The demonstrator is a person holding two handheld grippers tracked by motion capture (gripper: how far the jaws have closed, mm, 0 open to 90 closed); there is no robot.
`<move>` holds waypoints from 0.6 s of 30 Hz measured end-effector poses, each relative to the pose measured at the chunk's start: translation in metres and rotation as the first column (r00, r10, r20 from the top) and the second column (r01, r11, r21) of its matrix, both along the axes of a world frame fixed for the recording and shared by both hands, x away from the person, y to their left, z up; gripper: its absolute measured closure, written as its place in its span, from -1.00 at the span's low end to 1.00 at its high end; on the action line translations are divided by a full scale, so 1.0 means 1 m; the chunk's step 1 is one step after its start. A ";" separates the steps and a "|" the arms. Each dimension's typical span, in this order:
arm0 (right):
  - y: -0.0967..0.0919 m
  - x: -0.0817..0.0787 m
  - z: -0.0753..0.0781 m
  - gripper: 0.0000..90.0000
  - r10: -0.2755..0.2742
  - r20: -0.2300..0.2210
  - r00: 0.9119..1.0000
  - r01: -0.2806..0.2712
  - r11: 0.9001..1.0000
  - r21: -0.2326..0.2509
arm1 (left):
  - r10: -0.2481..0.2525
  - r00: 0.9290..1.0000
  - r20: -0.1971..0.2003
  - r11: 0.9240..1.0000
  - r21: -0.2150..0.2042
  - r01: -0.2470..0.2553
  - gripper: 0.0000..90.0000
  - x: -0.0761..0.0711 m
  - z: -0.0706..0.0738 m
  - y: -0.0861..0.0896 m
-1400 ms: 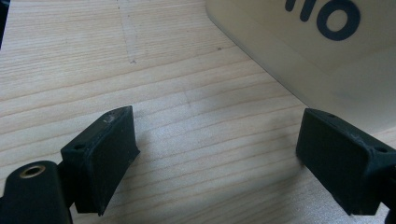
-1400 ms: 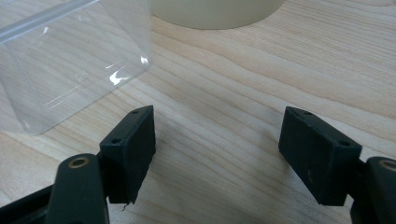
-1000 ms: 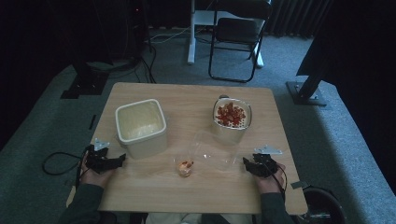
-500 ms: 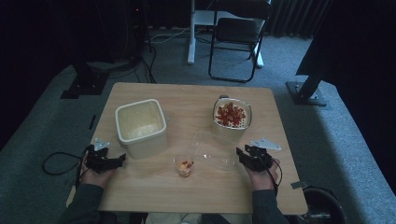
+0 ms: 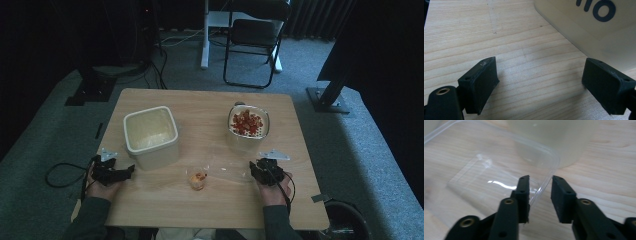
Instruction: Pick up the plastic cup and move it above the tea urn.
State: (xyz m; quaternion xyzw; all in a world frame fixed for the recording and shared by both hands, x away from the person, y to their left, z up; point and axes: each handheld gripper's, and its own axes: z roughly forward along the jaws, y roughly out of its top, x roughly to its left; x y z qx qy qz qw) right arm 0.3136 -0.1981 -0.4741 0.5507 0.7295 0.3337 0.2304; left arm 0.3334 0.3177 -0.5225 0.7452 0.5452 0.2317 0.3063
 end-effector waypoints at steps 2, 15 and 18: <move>-0.003 0.000 0.000 0.66 -0.016 0.005 1.000 0.016 1.000 -0.012 | 0.000 1.000 0.000 1.000 0.000 0.000 -0.70 0.000 0.000 0.000; -0.022 -0.003 0.000 0.89 -0.035 -0.039 0.999 0.036 0.999 0.031 | 0.000 1.000 0.000 1.000 0.000 0.000 -0.70 0.000 0.000 0.000; -0.028 -0.004 0.008 0.91 -0.042 -0.029 0.999 0.043 0.998 0.041 | 0.000 1.000 0.000 1.000 0.000 0.000 -0.70 0.000 0.000 0.000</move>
